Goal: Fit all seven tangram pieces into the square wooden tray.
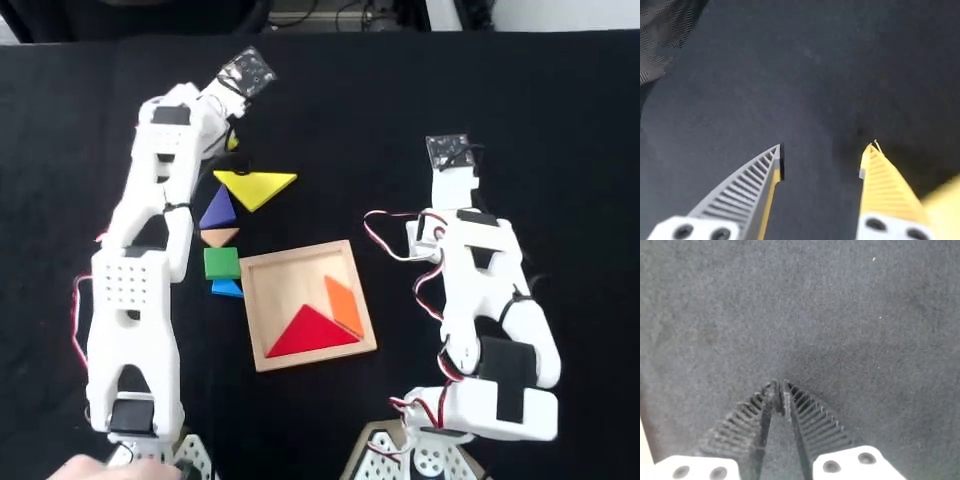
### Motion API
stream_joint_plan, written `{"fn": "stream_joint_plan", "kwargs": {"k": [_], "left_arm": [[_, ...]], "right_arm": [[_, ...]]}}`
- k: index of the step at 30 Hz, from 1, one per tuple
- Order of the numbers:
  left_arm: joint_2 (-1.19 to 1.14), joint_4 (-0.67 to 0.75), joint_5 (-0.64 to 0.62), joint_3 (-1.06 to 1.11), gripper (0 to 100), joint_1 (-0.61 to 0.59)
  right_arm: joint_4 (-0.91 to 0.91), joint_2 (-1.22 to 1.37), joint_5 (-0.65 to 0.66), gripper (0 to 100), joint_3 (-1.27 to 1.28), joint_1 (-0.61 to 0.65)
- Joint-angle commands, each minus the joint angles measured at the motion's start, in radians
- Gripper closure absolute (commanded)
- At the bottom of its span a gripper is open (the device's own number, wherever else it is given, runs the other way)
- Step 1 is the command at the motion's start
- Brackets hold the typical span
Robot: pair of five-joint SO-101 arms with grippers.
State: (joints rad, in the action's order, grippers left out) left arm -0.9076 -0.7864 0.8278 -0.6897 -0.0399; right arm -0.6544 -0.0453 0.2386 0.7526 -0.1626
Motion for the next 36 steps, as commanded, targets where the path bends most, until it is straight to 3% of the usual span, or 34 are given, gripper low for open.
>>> {"fn": "stream_joint_plan", "kwargs": {"k": [1, 4, 7, 10, 22, 30, 34, 36], "left_arm": [[-0.048, 0.084, -0.052, -0.051, 74, -0.008], [-0.068, 0.06, -0.051, -0.051, 74, -0.016], [-0.068, -0.069, 0.006, -0.073, 74, -0.021], [-0.068, -0.245, 0.095, -0.119, 74, -0.025], [-0.068, -0.924, 0.224, -0.426, 83, -0.033], [-0.068, -0.974, 0.094, -0.746, 82, -0.007], [-0.091, -0.974, 0.081, -0.713, 72, 0.056], [-0.112, -0.974, 0.083, -0.679, 72, 0.099]], "right_arm": [[0.006, 0.001, 0.0, 98.7, -0.05, 0.015], [0.006, 0.001, 0.0, 98.7, -0.05, 0.017], [0.006, 0.001, 0.0, 98.7, -0.05, 0.017], [0.006, 0.001, 0.0, 98.7, -0.05, 0.017], [0.006, 0.001, 0.0, 98.7, -0.05, 0.017], [0.006, 0.001, 0.0, 98.7, -0.05, 0.017], [0.006, 0.001, 0.0, 98.7, -0.05, 0.017], [0.006, 0.001, 0.0, 98.7, -0.05, 0.017]]}}
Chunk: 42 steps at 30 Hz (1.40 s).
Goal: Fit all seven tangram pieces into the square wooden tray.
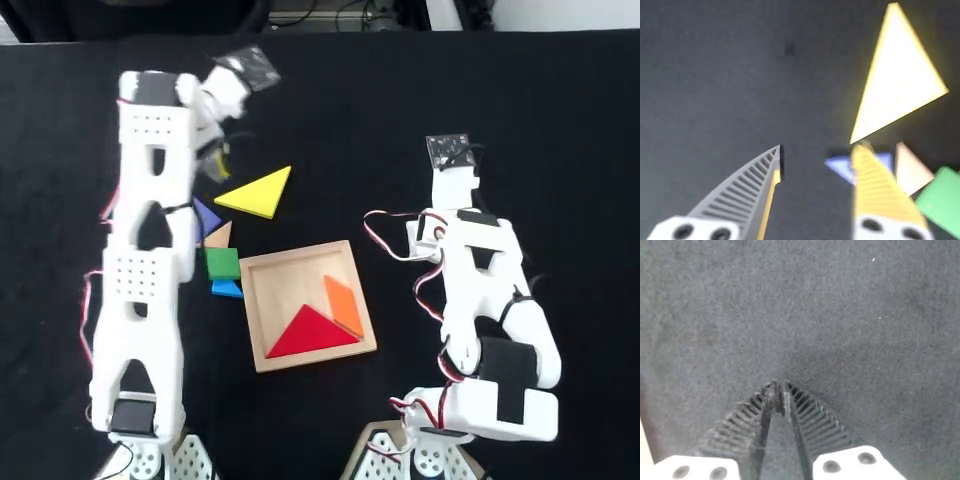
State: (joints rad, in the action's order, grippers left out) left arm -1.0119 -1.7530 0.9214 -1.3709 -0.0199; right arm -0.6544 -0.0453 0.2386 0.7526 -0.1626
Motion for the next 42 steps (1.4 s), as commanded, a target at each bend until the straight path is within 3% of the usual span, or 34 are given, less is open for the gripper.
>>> {"fn": "stream_joint_plan", "kwargs": {"k": [1, 7, 14, 20, 24, 28, 36, 42], "left_arm": [[-0.018, -0.008, -0.011, 0.021, 72, 0.102], [-0.029, -0.008, -0.015, 0.081, 72, 0.186], [-0.038, 0.021, -0.029, 0.081, 72, 0.189], [-0.038, 0.054, -0.219, 0.074, 72, 0.183], [-0.049, 0.064, -0.213, 0.082, 71, 0.183], [-0.126, 0.117, -0.161, 0.073, 64, 0.16], [-0.207, 0.181, -0.101, 0.054, 65, 0.128], [-0.235, 0.101, -0.044, -0.065, 65, 0.131]], "right_arm": [[0.006, 0.001, 0.0, 98.7, -0.05, 0.017], [0.006, 0.001, 0.0, 98.7, -0.05, 0.017], [0.005, 0.001, 0.0, 98.7, -0.05, 0.018], [0.005, 0.001, 0.0, 98.7, -0.05, 0.018], [0.005, 0.001, 0.0, 98.7, -0.048, 0.018], [0.005, 0.001, 0.0, 98.7, -0.048, 0.018], [0.005, 0.001, 0.0, 98.7, -0.048, 0.018], [0.005, 0.002, 0.0, 98.7, -0.048, 0.018]]}}
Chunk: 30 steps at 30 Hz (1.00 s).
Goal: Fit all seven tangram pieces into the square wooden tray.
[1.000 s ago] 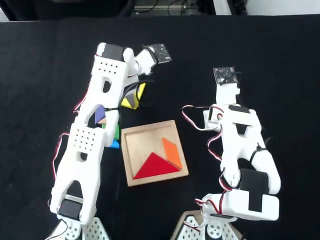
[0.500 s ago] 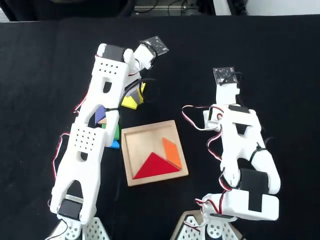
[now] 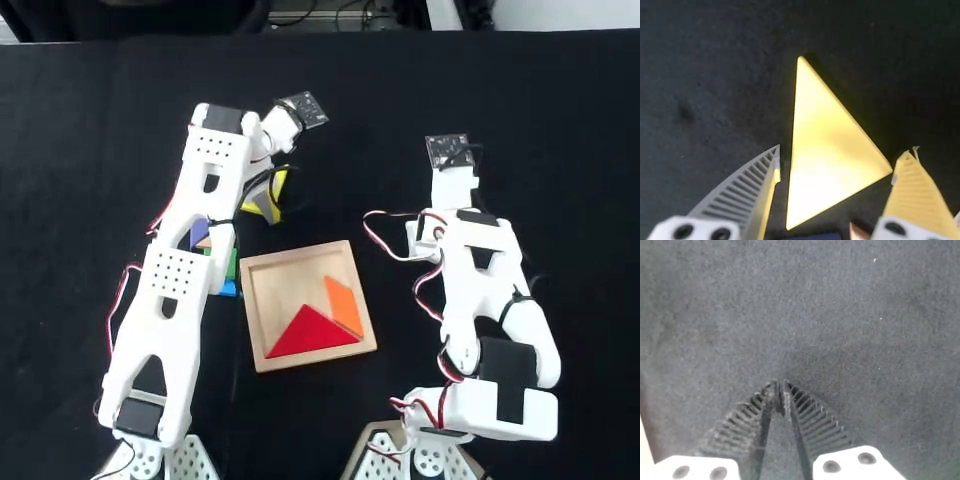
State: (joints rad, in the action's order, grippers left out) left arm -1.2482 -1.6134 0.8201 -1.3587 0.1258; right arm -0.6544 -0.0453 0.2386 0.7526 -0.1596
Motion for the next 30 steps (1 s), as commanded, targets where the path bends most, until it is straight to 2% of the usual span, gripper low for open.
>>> {"fn": "stream_joint_plan", "kwargs": {"k": [1, 6, 15, 23, 30], "left_arm": [[-0.011, -0.041, 0.069, -0.077, 65, -0.012], [-0.072, 0.002, 0.072, -0.084, 65, -0.008], [-0.086, -0.003, 0.092, -0.081, 65, 0.002], [-0.084, -0.11, 0.147, -0.082, 79, 0.013], [-0.081, -0.123, 0.143, -0.082, 85, 0.016]], "right_arm": [[0.005, 0.002, 0.0, 98.7, -0.048, 0.015], [0.005, 0.002, 0.0, 98.7, -0.048, 0.015], [0.005, 0.002, 0.0, 98.7, -0.048, 0.015], [0.005, 0.002, 0.0, 98.7, -0.048, 0.015], [0.005, 0.002, 0.0, 98.7, -0.048, 0.015]]}}
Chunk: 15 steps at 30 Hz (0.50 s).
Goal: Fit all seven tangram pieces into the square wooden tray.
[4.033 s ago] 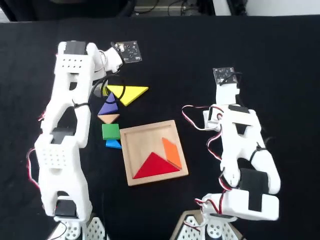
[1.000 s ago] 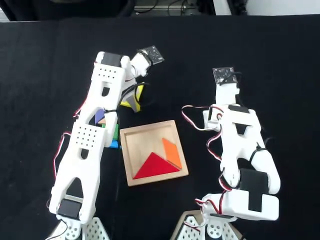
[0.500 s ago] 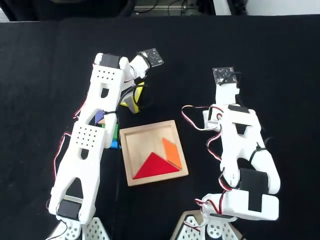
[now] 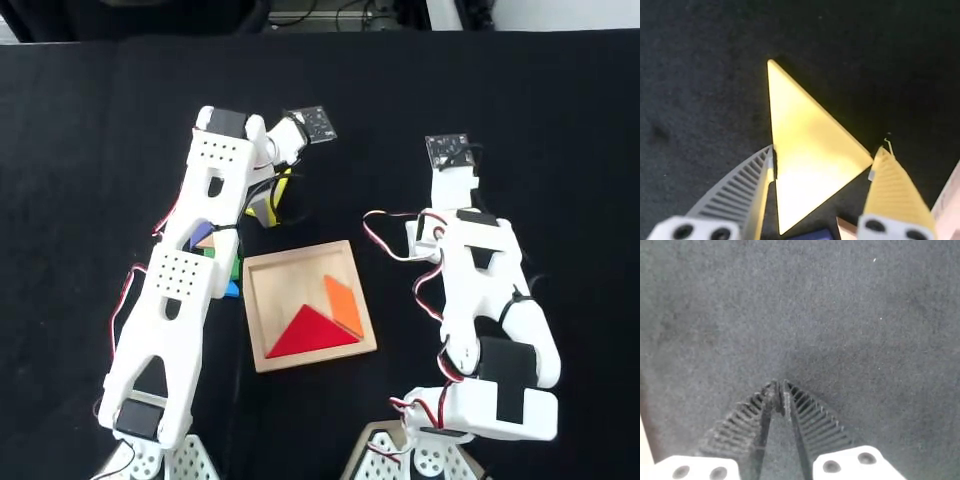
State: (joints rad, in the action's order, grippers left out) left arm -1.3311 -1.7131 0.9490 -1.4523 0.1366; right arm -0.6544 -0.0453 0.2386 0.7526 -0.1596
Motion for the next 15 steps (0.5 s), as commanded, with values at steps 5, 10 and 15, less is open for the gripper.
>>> {"fn": "stream_joint_plan", "kwargs": {"k": [5, 10, 15], "left_arm": [[0.002, -0.046, 0.005, -0.054, 93, 0.027], [0.002, -0.046, -0.032, -0.11, 97, 0.025], [0.002, -0.046, -0.037, -0.119, 97, 0.033]], "right_arm": [[0.005, 0.002, 0.0, 98.7, -0.048, 0.015], [0.005, 0.002, 0.0, 98.7, -0.048, 0.015], [0.005, 0.002, 0.0, 98.7, -0.048, 0.015]]}}
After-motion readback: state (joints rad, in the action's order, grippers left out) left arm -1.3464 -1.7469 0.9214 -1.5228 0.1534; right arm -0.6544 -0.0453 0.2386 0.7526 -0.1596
